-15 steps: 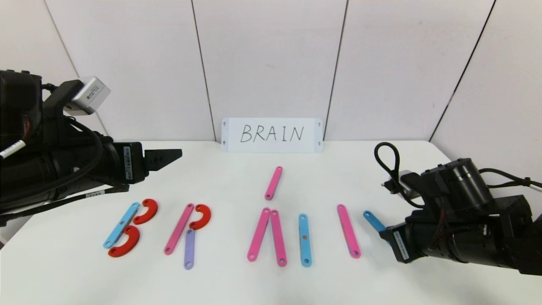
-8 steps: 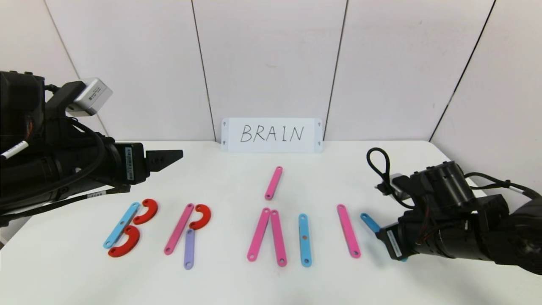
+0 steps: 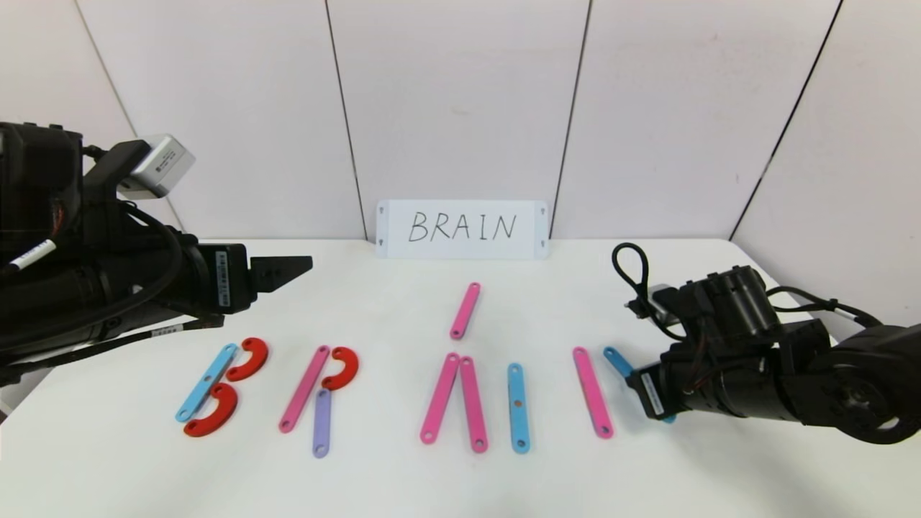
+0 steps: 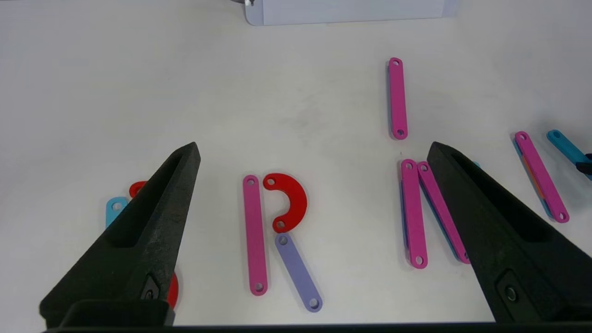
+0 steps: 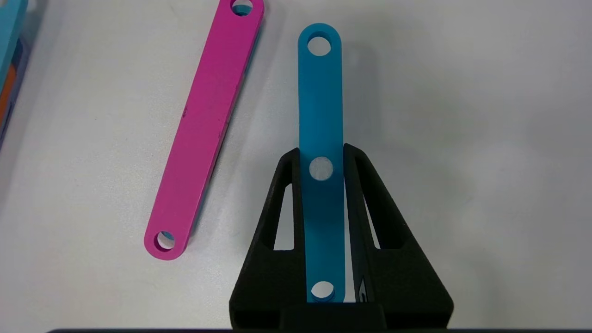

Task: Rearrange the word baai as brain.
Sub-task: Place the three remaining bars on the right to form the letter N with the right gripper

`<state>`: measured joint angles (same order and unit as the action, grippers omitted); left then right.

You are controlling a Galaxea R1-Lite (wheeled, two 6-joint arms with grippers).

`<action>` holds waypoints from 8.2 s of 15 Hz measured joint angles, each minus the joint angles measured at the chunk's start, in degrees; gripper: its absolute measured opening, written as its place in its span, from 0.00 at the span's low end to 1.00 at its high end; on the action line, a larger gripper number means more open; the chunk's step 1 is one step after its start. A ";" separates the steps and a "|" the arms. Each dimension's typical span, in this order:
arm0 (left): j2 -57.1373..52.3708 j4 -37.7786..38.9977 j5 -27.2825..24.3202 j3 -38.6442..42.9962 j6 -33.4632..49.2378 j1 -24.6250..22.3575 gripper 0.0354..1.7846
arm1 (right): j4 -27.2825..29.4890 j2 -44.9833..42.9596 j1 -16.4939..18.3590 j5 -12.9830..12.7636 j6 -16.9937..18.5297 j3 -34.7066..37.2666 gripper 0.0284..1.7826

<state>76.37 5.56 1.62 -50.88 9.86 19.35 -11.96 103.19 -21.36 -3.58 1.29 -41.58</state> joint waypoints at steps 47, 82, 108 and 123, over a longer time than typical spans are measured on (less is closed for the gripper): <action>0.59 0.02 0.02 0.00 0.00 0.07 0.96 | -2.95 -2.65 4.69 5.42 -10.69 -5.94 0.97; -1.29 0.02 0.00 0.34 -1.16 -0.06 0.96 | 7.08 34.51 -20.42 -18.79 13.58 -53.74 0.97; -1.38 0.09 0.00 0.39 -1.16 -0.11 0.96 | 7.58 34.84 -14.77 -18.80 13.40 -54.83 0.15; -1.82 -0.05 -0.09 0.48 -1.18 0.05 0.96 | 15.95 -1.97 1.27 -12.37 2.51 -25.44 0.15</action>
<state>74.56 5.51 1.54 -50.41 8.68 19.40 3.99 101.22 -20.09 -15.96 3.80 -67.02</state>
